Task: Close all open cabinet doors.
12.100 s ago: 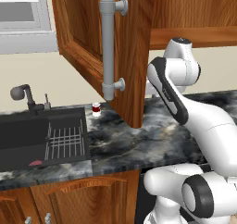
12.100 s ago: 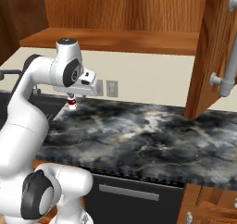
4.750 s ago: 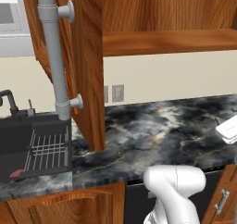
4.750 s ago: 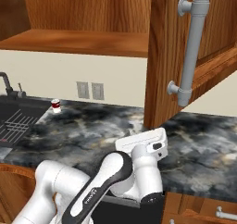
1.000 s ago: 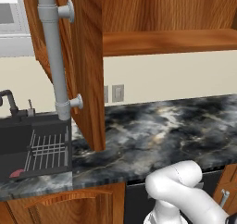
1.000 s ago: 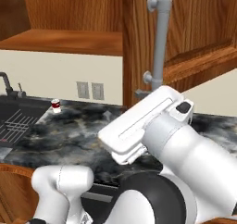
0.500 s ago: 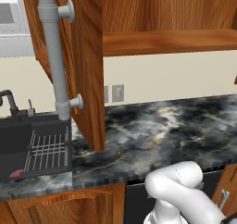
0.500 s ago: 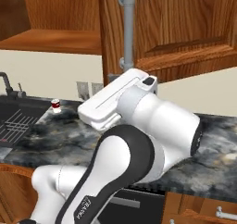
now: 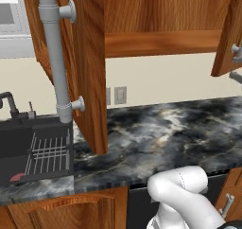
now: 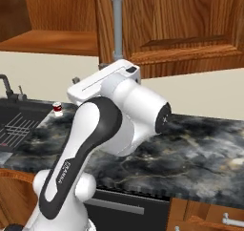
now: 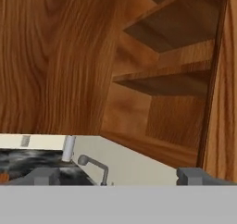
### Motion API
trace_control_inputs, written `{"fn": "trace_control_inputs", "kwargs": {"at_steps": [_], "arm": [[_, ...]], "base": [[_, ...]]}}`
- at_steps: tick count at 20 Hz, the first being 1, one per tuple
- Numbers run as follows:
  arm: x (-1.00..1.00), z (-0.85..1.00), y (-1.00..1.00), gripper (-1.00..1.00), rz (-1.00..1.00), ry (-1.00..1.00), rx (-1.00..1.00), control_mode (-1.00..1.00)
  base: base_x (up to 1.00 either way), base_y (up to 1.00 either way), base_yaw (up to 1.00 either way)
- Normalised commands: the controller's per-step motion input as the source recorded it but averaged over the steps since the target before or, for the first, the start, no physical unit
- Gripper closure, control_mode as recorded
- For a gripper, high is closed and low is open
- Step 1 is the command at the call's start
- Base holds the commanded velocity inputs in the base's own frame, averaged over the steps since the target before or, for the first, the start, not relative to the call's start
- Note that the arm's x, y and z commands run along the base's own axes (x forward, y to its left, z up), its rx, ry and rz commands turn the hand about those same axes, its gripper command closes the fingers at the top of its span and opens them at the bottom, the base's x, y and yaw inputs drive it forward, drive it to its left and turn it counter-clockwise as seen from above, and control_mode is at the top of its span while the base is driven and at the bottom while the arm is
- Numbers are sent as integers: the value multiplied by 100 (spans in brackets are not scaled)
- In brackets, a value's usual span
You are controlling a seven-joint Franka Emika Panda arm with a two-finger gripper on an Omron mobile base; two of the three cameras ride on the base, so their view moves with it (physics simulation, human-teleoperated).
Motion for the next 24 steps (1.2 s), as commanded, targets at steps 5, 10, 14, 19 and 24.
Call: {"fn": "trace_control_inputs", "kwargs": {"at_steps": [5, 10, 14, 19, 24], "arm": [[100, 5, 32, -100, -6, 0, 0, -100], [100, 19, 13, -100, 0, 1, 0, -100], [94, 25, 1, -100, 0, 3, 0, -100], [91, 30, 1, -100, 0, 3, 0, -100], [82, 23, 2, -100, 0, 2, 0, -100]], "base": [[0, 0, 0], [0, 0, 0], [0, 0, 0], [0, 0, 0], [0, 0, 0]]}}
